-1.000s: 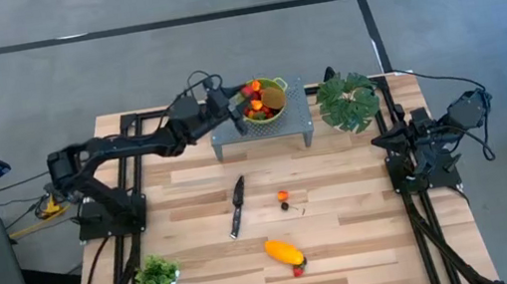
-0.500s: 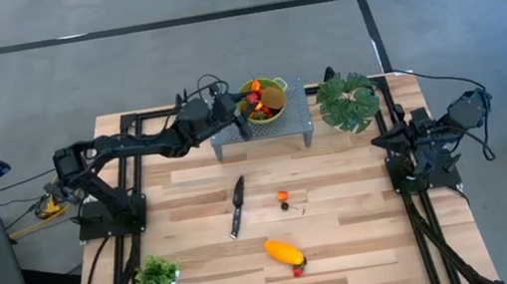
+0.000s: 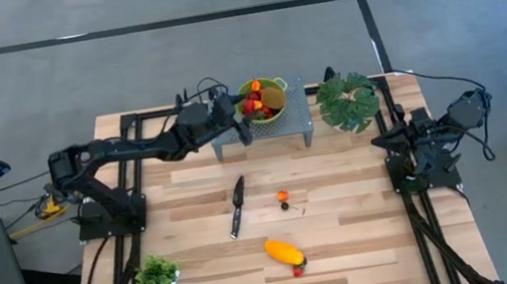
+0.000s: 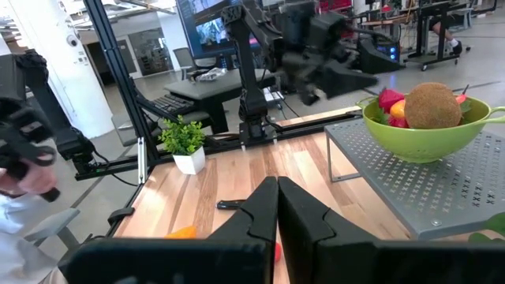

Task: Pick & Place Fruit
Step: Put the peach into the green strainer bowl on the shelf

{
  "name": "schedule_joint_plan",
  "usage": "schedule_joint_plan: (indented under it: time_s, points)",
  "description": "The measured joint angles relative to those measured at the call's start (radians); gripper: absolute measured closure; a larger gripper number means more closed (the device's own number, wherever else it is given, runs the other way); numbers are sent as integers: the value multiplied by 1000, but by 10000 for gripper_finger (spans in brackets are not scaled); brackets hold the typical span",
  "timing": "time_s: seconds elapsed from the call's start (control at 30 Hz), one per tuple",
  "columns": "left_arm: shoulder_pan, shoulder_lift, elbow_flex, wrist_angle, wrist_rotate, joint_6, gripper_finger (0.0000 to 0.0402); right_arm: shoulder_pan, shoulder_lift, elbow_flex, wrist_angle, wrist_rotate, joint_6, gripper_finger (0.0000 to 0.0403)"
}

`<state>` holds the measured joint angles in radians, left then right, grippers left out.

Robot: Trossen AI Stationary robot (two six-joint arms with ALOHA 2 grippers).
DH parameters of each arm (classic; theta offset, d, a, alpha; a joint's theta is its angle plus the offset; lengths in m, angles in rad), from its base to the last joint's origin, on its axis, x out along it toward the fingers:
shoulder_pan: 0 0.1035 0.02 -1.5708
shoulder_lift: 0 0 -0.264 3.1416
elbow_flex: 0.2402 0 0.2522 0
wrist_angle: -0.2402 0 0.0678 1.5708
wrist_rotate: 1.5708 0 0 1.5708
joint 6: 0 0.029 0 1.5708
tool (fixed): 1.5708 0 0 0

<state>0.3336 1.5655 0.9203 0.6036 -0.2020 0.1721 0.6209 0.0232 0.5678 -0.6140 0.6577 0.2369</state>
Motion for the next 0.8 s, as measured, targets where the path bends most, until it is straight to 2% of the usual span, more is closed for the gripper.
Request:
schedule_joint_plan:
  time_s: [0.13,0.27,0.5,0.63,0.8]
  points:
    - [-91,-55,0,-12,3,4,160,0,0,0,0,0,0,397]
    - [-193,-108,0,-101,7,51,168,0,0,0,0,0,0,397]
    - [-357,-127,0,-429,10,59,182,0,0,0,0,0,0,397]
    - [-447,-115,-5,-579,63,57,188,0,0,0,0,0,0,397]
    - [-551,-115,-69,-570,102,56,191,0,0,0,0,0,0,397]
